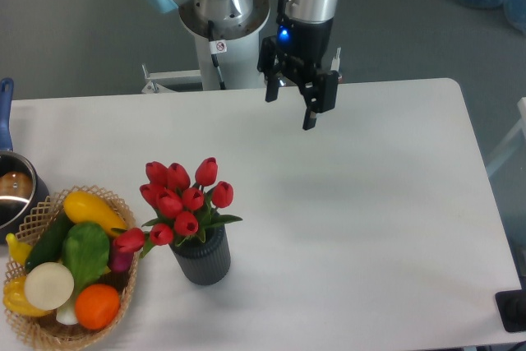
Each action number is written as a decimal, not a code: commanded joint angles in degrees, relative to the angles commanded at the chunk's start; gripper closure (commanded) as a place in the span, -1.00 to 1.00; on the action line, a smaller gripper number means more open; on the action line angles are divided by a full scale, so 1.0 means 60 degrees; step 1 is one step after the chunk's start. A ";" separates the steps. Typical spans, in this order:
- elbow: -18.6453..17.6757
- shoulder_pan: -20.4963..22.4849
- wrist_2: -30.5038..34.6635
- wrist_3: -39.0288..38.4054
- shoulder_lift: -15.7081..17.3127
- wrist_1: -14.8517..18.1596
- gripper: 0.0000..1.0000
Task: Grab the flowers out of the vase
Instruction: 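Move the open gripper down toward the red tulips in the black vase, then lower the gripper around the tulip stems just above the vase rim, then close the gripper on the tulip stems, then lift the gripped tulip bunch up out of the black vase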
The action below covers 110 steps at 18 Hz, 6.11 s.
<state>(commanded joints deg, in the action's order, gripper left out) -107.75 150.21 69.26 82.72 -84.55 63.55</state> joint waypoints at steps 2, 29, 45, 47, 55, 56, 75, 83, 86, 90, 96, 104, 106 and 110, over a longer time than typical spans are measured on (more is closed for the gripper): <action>0.0029 -0.0322 -0.0190 -0.0688 -0.0204 0.0000 -1.00; 0.0410 -0.0440 -0.5025 -0.1658 -0.2988 -0.1420 -1.00; 0.0894 -0.0748 -0.5025 -0.1658 -0.3647 -0.2036 -1.00; 0.0937 -0.0894 -0.5025 -0.1658 -0.3706 -0.2197 -1.00; 0.0967 -0.1100 -0.5463 -0.1673 -0.3985 -0.2549 -1.00; 0.0967 -0.1114 -0.5479 -0.1673 -0.3985 -0.2549 -1.00; 0.0879 -0.1202 -0.6153 -0.1102 -0.4204 -0.2593 -0.22; 0.0806 -0.0997 -0.6738 -0.0677 -0.4204 -0.2564 0.10; 0.0820 -0.0954 -0.6913 -0.0677 -0.4204 -0.2564 0.10; 0.0820 -0.0836 -0.7412 -0.0764 -0.4146 -0.2549 0.09; 0.0937 -0.0793 -0.7632 -0.1745 -0.3722 -0.2534 0.08; 0.0806 -0.0675 -0.7603 -0.1921 -0.3209 -0.2476 0.08; 0.0747 -0.0617 -0.7588 -0.2054 -0.3092 -0.2461 0.08; 0.0762 -0.0587 -0.7617 -0.2083 -0.3047 -0.2476 0.08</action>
<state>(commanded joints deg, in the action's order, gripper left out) -103.18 146.69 23.55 70.22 -102.83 48.69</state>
